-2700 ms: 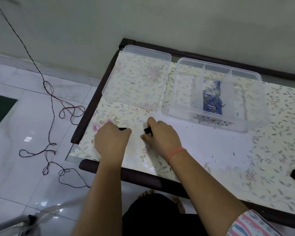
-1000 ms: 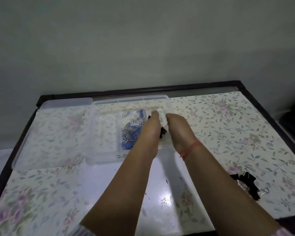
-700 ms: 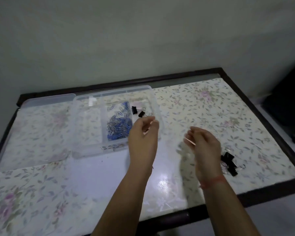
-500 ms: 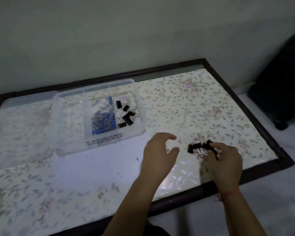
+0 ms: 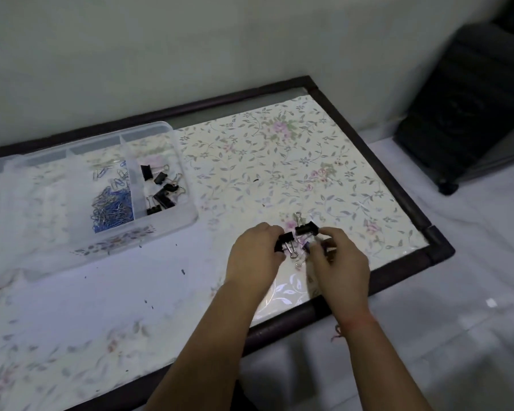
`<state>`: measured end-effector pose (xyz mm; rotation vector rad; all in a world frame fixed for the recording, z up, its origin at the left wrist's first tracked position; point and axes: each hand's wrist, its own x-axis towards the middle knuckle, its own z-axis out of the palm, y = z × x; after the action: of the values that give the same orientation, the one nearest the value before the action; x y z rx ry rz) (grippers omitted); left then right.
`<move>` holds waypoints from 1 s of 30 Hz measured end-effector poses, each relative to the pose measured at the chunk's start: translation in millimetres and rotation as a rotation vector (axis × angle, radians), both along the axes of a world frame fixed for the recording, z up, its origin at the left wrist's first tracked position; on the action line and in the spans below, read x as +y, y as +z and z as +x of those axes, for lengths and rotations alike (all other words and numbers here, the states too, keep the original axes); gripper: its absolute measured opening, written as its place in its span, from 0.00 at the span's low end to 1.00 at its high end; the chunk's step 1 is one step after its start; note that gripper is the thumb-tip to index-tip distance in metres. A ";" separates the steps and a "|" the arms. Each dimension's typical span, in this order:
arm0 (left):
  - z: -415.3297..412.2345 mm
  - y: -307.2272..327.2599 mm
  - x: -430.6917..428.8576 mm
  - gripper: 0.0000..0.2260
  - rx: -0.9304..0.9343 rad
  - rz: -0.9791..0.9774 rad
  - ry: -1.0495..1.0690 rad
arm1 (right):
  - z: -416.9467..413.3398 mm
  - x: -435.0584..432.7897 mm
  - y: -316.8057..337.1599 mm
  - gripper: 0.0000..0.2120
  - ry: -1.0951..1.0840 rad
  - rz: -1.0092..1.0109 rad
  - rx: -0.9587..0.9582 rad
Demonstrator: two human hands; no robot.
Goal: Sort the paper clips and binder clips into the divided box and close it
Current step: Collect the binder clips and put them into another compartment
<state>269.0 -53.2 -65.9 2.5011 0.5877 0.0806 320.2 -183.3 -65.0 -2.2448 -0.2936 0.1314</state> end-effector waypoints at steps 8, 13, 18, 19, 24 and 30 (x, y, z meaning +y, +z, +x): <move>-43.7 23.1 7.9 0.10 -0.055 -0.747 0.468 | 19.6 0.1 12.1 0.10 -0.476 0.792 0.767; -45.0 28.7 7.2 0.10 -0.111 -1.264 0.674 | 18.2 8.8 14.4 0.12 -0.333 0.635 0.585; -29.2 31.2 3.5 0.10 -0.234 -1.604 0.822 | 14.8 9.3 -2.1 0.07 -0.010 -0.147 0.123; -25.5 30.2 3.3 0.09 -0.245 -1.648 0.839 | 12.3 11.4 -4.0 0.11 0.024 -0.210 0.122; -4.0 8.3 -5.7 0.12 -0.048 -0.652 0.642 | 8.6 26.1 -7.6 0.13 0.124 -0.334 0.038; 18.6 -7.6 -2.1 0.16 0.079 -0.018 0.336 | 16.1 13.2 -0.2 0.08 -0.007 0.013 0.234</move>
<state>287.6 -55.3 -73.5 2.3738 1.0318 0.1026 336.4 -170.1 -65.2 -2.1915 -0.1601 0.3837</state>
